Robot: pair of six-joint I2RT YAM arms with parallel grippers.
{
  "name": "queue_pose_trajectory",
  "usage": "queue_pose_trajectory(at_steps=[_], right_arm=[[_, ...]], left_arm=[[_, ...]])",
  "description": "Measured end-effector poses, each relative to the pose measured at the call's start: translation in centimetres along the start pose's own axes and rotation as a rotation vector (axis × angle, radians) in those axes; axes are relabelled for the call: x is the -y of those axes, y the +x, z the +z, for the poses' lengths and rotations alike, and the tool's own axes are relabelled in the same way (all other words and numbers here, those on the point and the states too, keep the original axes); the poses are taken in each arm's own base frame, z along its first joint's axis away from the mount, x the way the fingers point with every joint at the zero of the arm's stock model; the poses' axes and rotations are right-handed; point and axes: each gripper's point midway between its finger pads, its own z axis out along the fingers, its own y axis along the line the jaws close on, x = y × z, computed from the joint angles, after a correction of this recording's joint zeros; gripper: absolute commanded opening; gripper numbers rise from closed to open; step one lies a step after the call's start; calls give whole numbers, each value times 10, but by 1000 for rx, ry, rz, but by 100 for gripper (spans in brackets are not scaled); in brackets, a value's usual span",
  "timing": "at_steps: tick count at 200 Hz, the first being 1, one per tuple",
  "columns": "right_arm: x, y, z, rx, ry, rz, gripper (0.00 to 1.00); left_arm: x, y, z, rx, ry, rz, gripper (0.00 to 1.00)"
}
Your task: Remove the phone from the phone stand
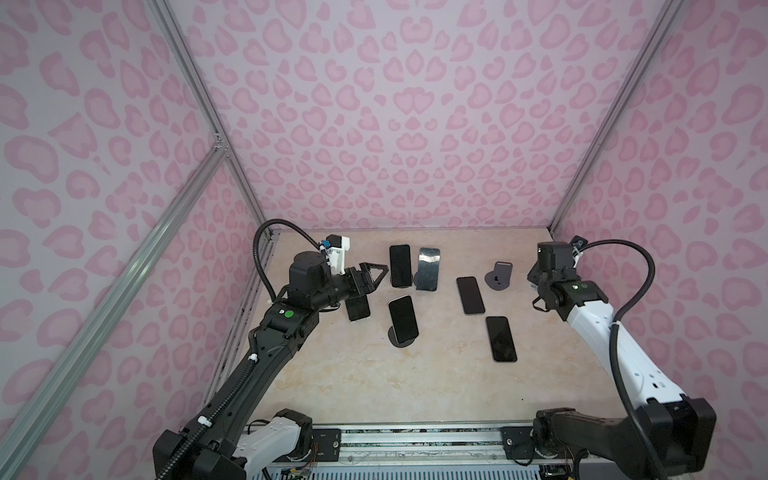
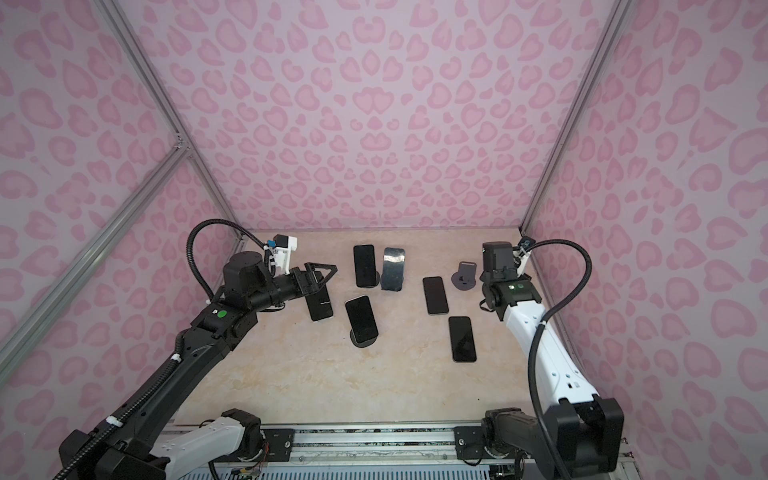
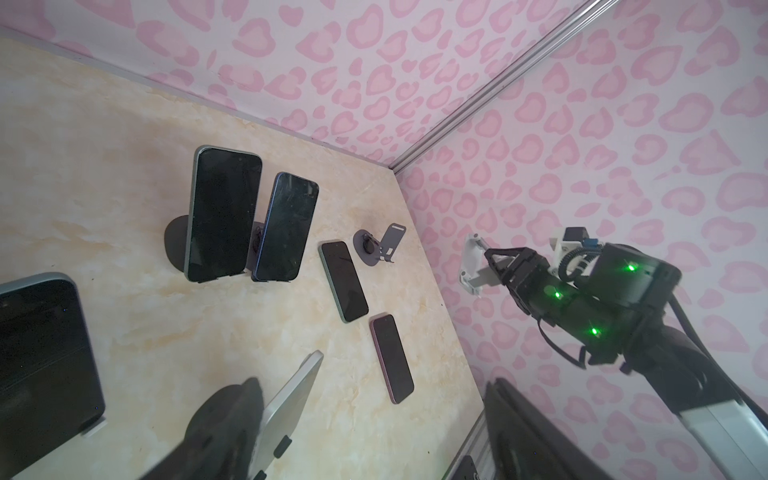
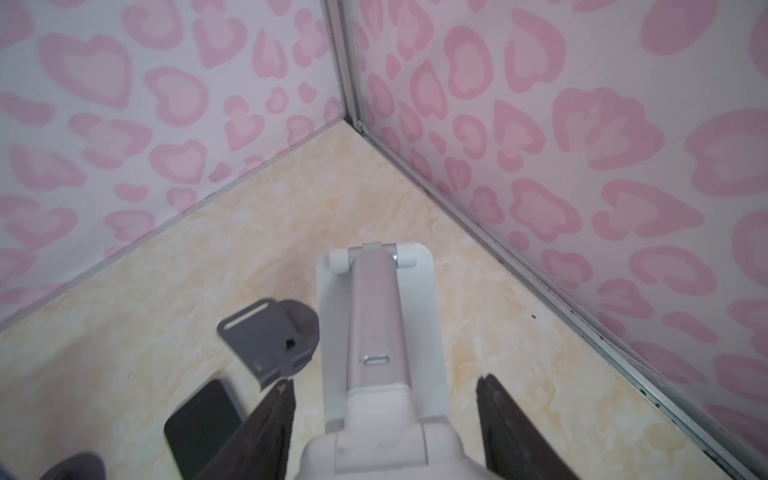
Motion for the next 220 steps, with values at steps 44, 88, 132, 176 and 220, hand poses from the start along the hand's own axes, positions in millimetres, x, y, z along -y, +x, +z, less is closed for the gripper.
queue_pose_trajectory(at_steps=[44, 88, 132, 176, 220], right_arm=[[-17, 11, 135, -194, 22, 52, 44], [-39, 4, 220, -234, 33, 59, 44], [-39, 43, 221, -309, 41, 16, 47], [-41, 56, 198, -342, 11, -17, 47], [-61, 65, 195, -377, -34, -83, 66]], left_arm=[[-17, -5, 4, 22, -60, 9, 87], [-37, -5, 12, 4, -99, -22, 87], [-54, -11, 12, 10, -122, -69, 87], [-69, -15, 15, 4, -128, -119, 86], [-71, -18, 14, 4, -114, -144, 86]])
